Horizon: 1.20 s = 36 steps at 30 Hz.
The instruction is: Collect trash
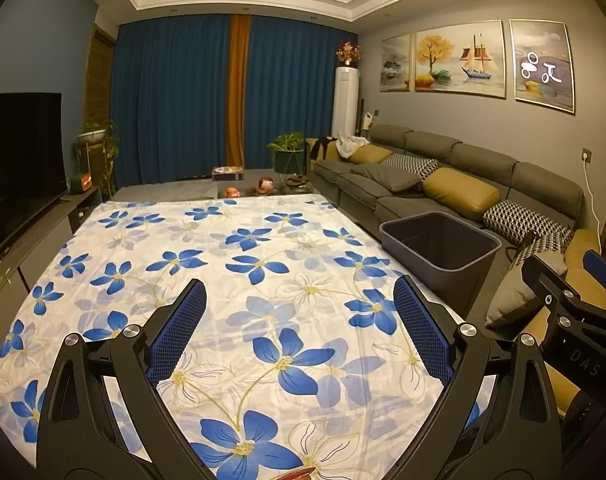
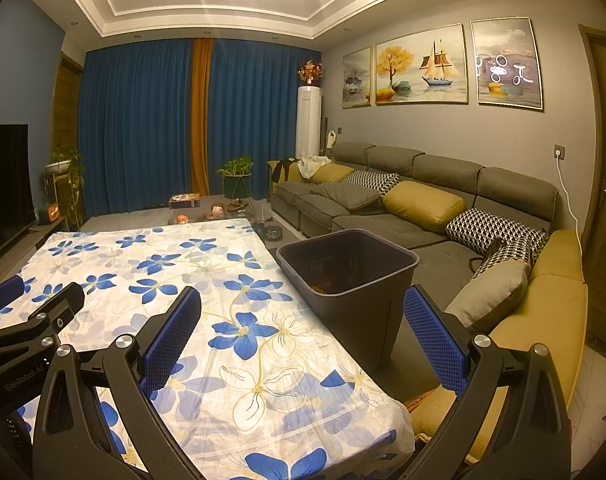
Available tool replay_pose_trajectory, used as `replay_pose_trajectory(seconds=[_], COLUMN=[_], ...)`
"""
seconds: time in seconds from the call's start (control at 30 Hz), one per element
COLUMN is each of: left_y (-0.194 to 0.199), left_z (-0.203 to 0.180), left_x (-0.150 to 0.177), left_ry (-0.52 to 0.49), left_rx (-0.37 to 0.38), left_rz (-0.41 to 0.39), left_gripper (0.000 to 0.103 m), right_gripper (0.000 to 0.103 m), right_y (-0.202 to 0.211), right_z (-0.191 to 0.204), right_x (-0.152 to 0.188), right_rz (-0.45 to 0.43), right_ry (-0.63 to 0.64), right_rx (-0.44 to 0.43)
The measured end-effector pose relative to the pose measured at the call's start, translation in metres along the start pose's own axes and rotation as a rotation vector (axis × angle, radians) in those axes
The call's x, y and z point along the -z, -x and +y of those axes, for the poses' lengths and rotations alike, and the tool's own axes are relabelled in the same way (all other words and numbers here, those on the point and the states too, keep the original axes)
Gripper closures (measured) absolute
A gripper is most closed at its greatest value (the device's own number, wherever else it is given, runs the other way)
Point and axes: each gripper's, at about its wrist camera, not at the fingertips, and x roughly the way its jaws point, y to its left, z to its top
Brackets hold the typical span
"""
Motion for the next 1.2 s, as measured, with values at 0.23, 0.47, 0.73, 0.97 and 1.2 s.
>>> replay_pose_trajectory(seconds=[0.23,0.47,0.73,0.97,1.2], left_y=[0.0029,0.0042,0.0054,0.0066,0.0067], left_z=[0.0009,0.0004,-0.0005,-0.0013,-0.0012], left_x=[-0.0002,-0.0011,-0.0029,-0.0063,-0.0053], left_ry=[0.001,0.002,0.003,0.002,0.001], left_rx=[-0.001,-0.002,-0.003,-0.003,-0.003], left_rz=[-0.004,-0.007,-0.01,-0.011,-0.012], left_gripper=[0.01,0.01,0.01,0.01,0.01], right_gripper=[0.006,0.006,0.006,0.006,0.006], right_y=[-0.0012,-0.0009,-0.0006,-0.0005,-0.0004], right_z=[0.0019,0.0021,0.0017,0.0016,0.0014], right_x=[-0.0011,-0.0008,-0.0002,0.0001,0.0004], right_rz=[-0.003,-0.004,-0.003,-0.004,-0.004], right_ry=[0.001,0.0,0.0,0.0,-0.001], right_rx=[-0.001,-0.001,-0.001,-0.001,-0.001])
